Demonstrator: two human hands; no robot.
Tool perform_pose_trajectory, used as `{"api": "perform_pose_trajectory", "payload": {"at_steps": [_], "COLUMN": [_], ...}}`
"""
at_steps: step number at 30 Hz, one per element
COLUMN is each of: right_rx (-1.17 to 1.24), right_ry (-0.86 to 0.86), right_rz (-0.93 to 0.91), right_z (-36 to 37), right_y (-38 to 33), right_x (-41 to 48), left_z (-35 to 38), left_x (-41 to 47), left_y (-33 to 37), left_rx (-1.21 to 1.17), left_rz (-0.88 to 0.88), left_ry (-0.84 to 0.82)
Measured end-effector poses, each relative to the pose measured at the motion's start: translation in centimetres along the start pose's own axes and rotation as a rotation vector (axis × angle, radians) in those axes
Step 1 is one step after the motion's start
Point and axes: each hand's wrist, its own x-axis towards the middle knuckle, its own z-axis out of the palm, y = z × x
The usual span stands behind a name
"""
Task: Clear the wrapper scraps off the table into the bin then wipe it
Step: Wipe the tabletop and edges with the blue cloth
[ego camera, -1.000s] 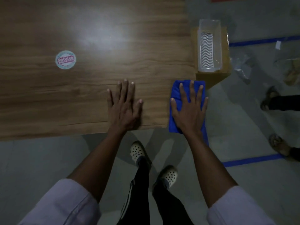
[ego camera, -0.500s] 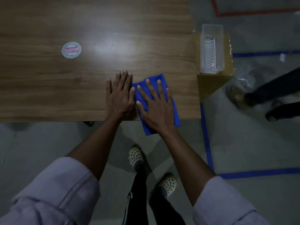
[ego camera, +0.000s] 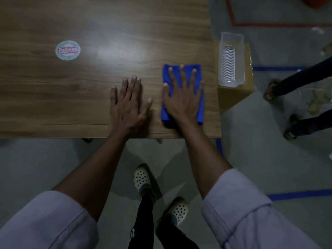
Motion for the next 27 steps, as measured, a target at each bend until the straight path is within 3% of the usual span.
{"api": "perform_pose_trajectory", "payload": {"at_steps": [4, 7, 13, 18, 23, 27], "right_rx": [0.010, 0.025, 0.018, 0.025, 0.034, 0.020], "right_ry": [-0.032, -0.061, -0.073, 0.003, -0.023, -0.064], "right_rz": [-0.234, -0.318, -0.061, 0.116, -0.136, -0.225], "right_z": [0.2, -0.6, -2.4, -0.8, 0.1, -1.0], "right_y": [-3.6, -0.3, 7.7, 2.7, -2.8, 1.3], "right_x": [-3.2, -6.7, -5.4, -0.1, -2.3, -7.9], "left_z": [-0.2, -0.4, 0.1, 0.4, 0.4, 0.0], "left_x": [0.0, -0.1, 0.1, 0.2, 0.3, 0.0], "left_y": [-0.1, 0.2, 0.9, 0.2, -0.1, 0.2], "left_rx": [-0.051, -0.030, -0.006, 0.009, 0.013, 0.023], "left_rz": [-0.011, -0.025, -0.049, -0.044, -0.029, -0.020], "left_ry": [0.050, 0.024, 0.024, 0.049, 0.059, 0.043]}}
